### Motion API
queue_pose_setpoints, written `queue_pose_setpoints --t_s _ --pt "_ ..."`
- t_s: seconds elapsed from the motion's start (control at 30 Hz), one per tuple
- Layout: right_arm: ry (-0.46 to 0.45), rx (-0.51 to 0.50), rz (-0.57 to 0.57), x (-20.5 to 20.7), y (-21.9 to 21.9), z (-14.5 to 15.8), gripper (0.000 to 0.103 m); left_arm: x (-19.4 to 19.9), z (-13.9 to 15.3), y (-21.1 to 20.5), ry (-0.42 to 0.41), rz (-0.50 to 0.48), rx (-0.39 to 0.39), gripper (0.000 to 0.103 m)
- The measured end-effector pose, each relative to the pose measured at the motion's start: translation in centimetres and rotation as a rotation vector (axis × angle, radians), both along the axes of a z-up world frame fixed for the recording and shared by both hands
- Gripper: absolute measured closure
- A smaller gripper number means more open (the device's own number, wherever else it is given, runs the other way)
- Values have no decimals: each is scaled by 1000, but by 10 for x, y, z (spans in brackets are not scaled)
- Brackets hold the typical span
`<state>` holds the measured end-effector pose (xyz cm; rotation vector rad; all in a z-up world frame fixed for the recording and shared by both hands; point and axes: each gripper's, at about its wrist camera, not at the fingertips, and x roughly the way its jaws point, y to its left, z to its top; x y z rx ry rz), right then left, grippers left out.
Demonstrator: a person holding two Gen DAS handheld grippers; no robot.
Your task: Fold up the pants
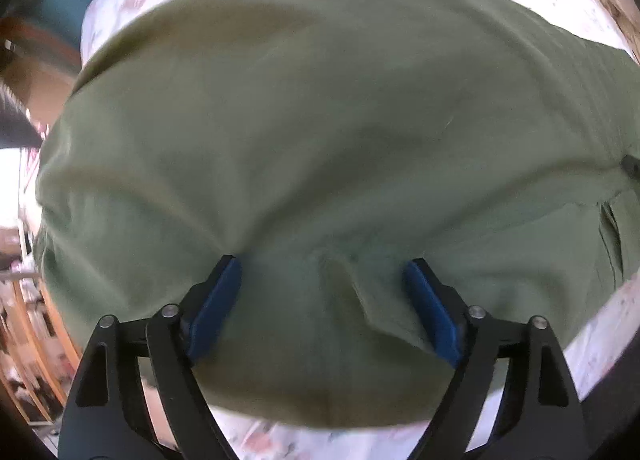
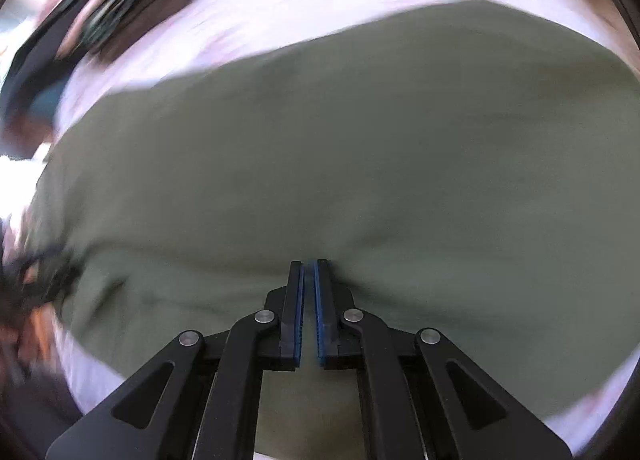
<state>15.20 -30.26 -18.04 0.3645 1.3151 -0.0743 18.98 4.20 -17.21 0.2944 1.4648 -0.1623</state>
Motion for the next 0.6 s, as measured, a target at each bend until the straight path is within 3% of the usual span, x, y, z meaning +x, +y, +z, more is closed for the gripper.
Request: queue_pose_setpoints --t_s 0.07,0.17,0.23,0.3,0.47,0.6 --pt "22 -14 -160 -15 -38 4 99 0 8 4 -7 31 6 20" --pt "-37 -21 -237 -22 -50 22 94 6 30 0 -85 87 -76 21" --pt "-101 6 -197 -17 -38 36 94 12 46 -11 -154 106 -159 21" --pt "-142 19 -107 -2 -17 47 94 17 54 -25 -190 94 -191 21" --pt "-194 68 75 42 26 53 94 48 51 -86 -198 59 -196 21" --pt "-169 147 133 70 31 32 94 73 21 -115 -213 -48 -167 21"
